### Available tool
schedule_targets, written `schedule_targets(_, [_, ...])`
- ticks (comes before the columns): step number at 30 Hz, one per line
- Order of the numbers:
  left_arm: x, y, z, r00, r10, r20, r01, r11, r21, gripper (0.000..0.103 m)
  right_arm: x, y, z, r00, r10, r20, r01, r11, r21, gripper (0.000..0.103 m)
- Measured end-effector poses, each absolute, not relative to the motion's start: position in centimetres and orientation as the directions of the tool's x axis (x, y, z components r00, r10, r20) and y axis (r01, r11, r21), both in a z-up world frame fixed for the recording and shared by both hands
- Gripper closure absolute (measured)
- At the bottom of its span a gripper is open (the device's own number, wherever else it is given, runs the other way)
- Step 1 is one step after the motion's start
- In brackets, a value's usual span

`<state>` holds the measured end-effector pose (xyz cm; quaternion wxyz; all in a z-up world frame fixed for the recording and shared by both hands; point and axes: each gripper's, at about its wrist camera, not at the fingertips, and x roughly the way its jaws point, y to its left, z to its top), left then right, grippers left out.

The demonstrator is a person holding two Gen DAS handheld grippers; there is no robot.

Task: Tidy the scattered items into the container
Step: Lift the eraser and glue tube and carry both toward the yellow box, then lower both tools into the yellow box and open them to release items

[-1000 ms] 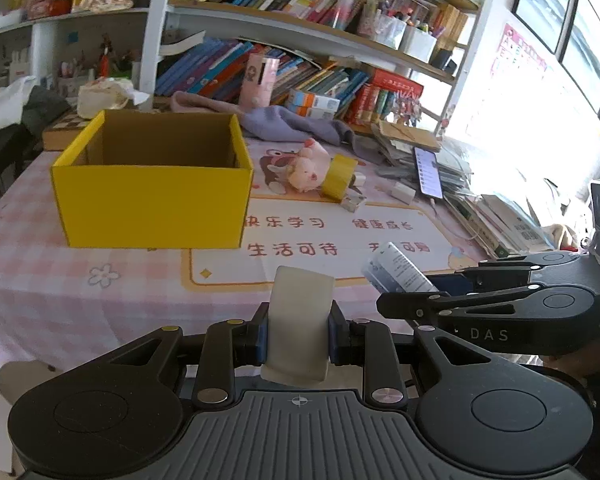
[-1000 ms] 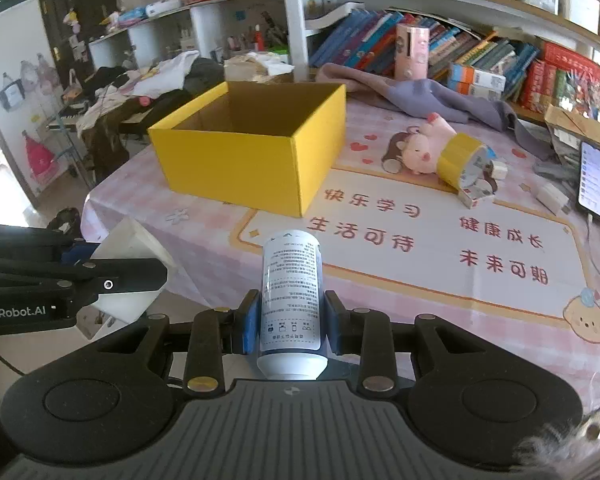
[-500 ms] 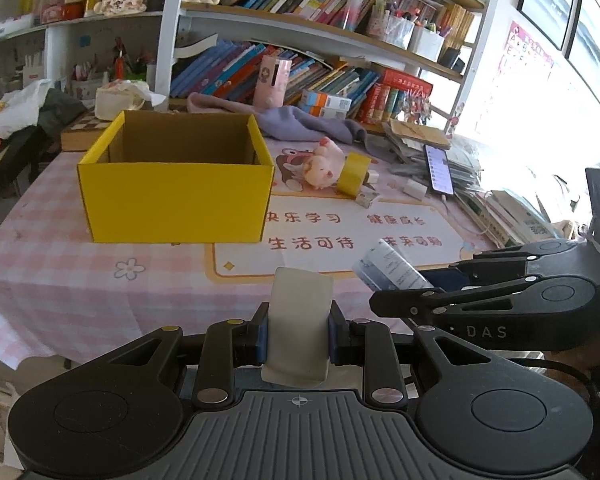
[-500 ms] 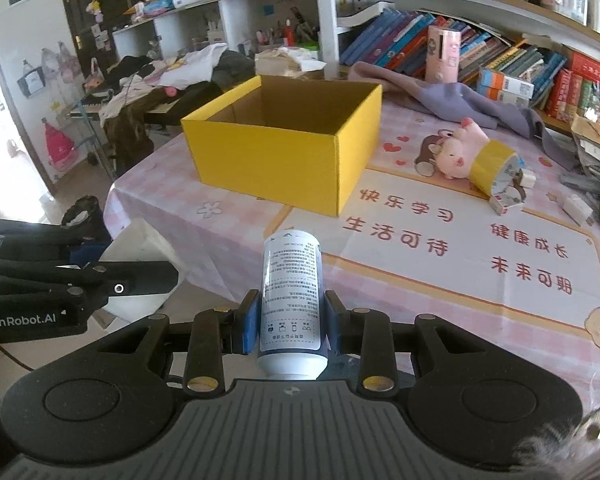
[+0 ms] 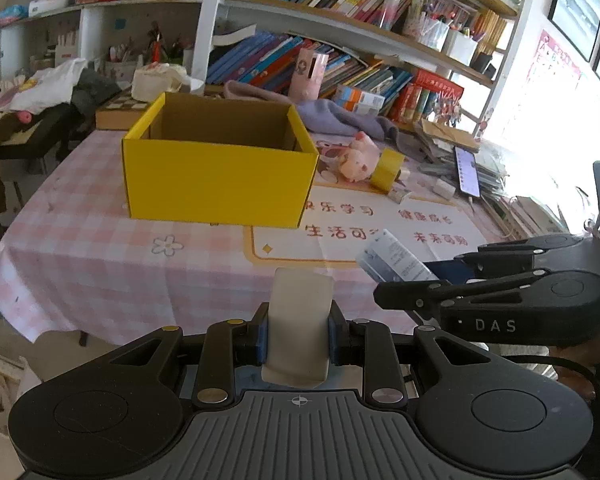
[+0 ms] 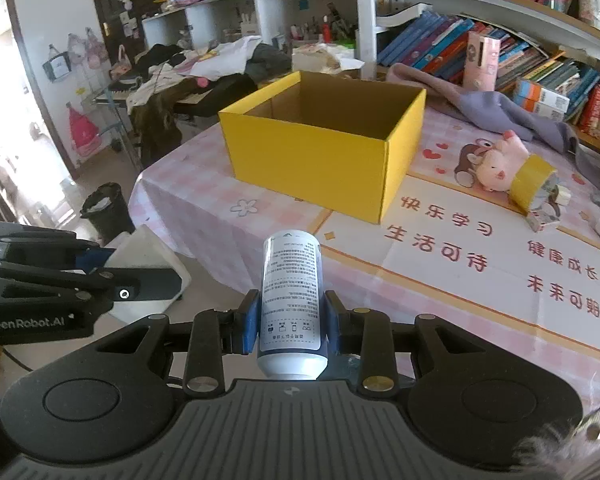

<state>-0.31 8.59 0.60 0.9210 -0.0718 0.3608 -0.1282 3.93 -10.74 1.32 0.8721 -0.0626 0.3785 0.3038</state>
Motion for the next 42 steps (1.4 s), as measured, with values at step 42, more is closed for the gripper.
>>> schedule_targets(42, [23.5, 12.5, 5.2, 0.793, -0.206, -0.573, 0.210, 0.976, -0.060, 0.078, 27.9, -2.7, 5.4, 0.596, 0.570, -0.566, -0.659, 0.749, 0.061, 0.072])
